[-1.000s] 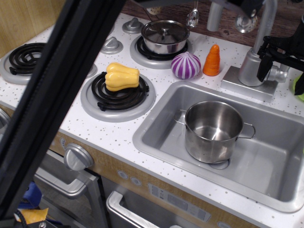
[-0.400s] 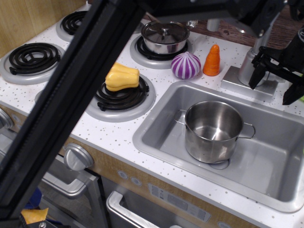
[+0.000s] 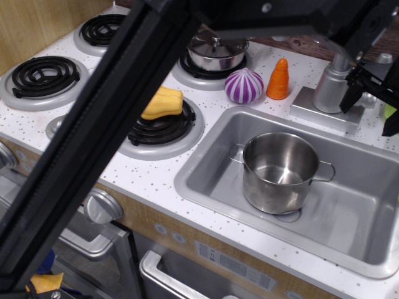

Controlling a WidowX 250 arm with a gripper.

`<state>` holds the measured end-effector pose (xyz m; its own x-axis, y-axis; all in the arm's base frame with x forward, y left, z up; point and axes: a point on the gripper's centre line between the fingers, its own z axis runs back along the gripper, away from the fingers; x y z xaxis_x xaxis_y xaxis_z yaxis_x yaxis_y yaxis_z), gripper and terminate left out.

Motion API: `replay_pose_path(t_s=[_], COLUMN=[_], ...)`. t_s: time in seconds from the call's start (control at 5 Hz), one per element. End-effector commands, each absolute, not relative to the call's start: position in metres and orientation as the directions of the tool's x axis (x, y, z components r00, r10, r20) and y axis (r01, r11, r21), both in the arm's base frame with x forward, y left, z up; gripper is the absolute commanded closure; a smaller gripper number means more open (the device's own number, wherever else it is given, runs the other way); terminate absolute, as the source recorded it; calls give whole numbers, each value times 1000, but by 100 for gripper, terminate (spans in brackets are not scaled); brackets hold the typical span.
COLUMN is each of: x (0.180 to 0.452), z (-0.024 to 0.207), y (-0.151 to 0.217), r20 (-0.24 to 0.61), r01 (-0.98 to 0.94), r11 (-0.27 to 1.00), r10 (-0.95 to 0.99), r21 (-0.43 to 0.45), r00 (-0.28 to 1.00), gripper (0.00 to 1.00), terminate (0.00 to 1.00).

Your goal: Turn lever vertical to front

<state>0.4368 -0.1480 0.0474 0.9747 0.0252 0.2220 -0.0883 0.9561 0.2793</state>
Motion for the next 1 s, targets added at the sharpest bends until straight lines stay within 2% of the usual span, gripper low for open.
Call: replay_pose_path(t_s=[0.0,0.8], x=[451,475], z=[112,134], y=[-146,-144], r20=[376,441], r01=[-126,-104], r11=[968,968], r10=[36,-7], r21=[217,228], r00=[926,898], gripper=[0,0], terminate=[0,0])
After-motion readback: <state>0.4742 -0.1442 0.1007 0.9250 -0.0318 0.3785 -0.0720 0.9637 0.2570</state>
